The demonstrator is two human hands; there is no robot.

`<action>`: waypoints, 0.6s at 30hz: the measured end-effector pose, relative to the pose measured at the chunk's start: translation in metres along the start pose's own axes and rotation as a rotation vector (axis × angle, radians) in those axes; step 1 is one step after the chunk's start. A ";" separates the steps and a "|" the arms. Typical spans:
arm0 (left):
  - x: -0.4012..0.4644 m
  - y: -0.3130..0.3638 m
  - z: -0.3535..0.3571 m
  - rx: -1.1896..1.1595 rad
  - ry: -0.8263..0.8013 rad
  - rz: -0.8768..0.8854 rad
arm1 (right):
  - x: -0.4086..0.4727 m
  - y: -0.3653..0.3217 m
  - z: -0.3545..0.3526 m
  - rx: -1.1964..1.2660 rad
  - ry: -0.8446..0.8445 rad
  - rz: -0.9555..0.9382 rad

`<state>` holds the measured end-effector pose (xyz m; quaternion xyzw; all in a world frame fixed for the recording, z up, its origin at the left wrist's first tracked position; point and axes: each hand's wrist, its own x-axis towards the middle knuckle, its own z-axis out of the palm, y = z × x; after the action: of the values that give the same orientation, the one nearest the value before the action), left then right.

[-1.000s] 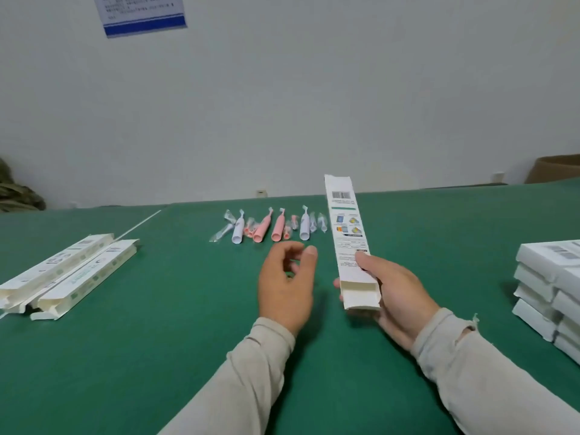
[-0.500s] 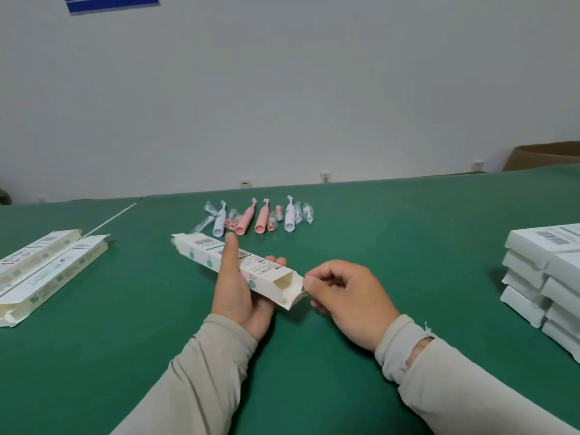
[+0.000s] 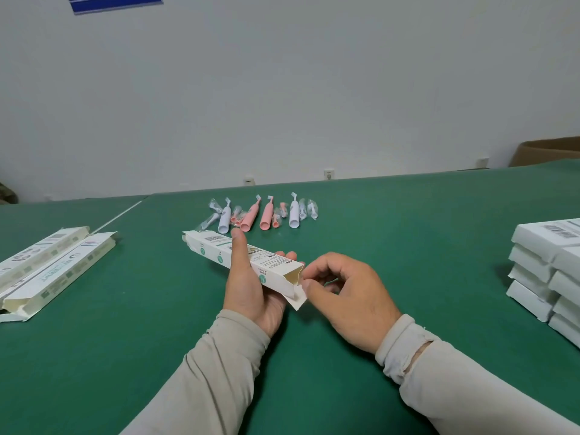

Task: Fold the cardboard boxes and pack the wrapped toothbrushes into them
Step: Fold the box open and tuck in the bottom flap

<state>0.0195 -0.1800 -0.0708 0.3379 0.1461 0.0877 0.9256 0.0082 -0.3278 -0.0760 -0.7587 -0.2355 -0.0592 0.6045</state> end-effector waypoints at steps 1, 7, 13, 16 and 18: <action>0.000 0.000 0.000 0.007 0.002 0.003 | 0.000 0.000 0.000 0.002 -0.015 -0.009; -0.002 0.001 0.001 0.029 0.000 0.007 | -0.002 0.001 0.003 -0.012 -0.050 -0.008; -0.002 -0.004 0.002 0.011 -0.036 -0.023 | 0.001 0.003 0.003 -0.059 0.025 -0.031; -0.005 -0.010 0.003 -0.011 -0.085 -0.071 | 0.001 0.002 0.003 -0.032 0.054 -0.044; -0.008 -0.013 0.004 -0.021 -0.116 -0.098 | 0.001 0.002 0.002 -0.025 0.068 -0.049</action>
<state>0.0141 -0.1939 -0.0744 0.3250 0.1078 0.0240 0.9393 0.0092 -0.3260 -0.0781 -0.7579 -0.2324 -0.1025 0.6009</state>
